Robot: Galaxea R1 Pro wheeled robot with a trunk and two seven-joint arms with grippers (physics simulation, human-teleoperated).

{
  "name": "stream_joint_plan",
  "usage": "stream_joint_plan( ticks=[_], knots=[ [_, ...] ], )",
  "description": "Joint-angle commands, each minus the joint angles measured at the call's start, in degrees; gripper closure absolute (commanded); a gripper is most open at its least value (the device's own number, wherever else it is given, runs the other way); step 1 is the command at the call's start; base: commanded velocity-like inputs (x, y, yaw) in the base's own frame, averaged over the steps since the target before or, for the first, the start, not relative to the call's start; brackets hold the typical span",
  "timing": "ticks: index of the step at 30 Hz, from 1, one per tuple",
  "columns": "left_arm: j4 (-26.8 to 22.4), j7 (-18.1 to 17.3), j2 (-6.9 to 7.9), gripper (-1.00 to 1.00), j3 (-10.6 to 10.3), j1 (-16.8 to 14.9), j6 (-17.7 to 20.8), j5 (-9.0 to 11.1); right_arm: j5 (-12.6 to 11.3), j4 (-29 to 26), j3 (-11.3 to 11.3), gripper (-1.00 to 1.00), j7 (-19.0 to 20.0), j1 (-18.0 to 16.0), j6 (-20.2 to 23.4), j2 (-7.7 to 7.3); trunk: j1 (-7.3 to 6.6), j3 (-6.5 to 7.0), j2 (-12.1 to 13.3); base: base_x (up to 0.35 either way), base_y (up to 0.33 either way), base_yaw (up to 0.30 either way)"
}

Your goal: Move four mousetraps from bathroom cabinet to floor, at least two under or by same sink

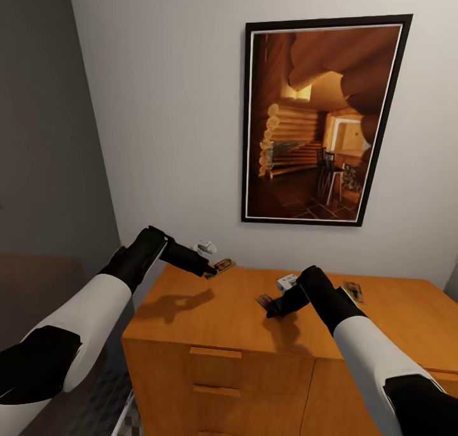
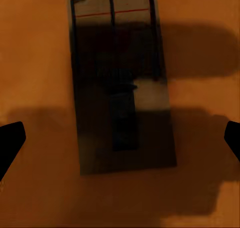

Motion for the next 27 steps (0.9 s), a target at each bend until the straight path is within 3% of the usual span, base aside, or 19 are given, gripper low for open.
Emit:
stream_joint_plan(
  ticks=[1,20,27],
  knots=[
    [-0.1,-0.4,0.02,1.00,-0.1,-0.1,0.1,-0.5,0.6,-0.1,0.2,-1.00,0.6,0.0,0.1,0.03,0.02,-0.08,0.0,0.159,0.048,0.000],
    [-0.1,-0.4,0.02,1.00,-0.1,-0.1,0.1,-0.5,0.7,1.1,0.2,-1.00,0.6,0.0,0.1,0.96,0.02,-0.08,0.0,0.021,0.006,0.000],
    [-2.5,-0.4,0.02,1.00,-0.1,-0.1,0.3,-0.5,1.3,1.5,0.2,-1.00,0.6,0.0,0.1,1.47,0.02,-0.08,0.0,0.000,0.000,0.000]
  ],
)
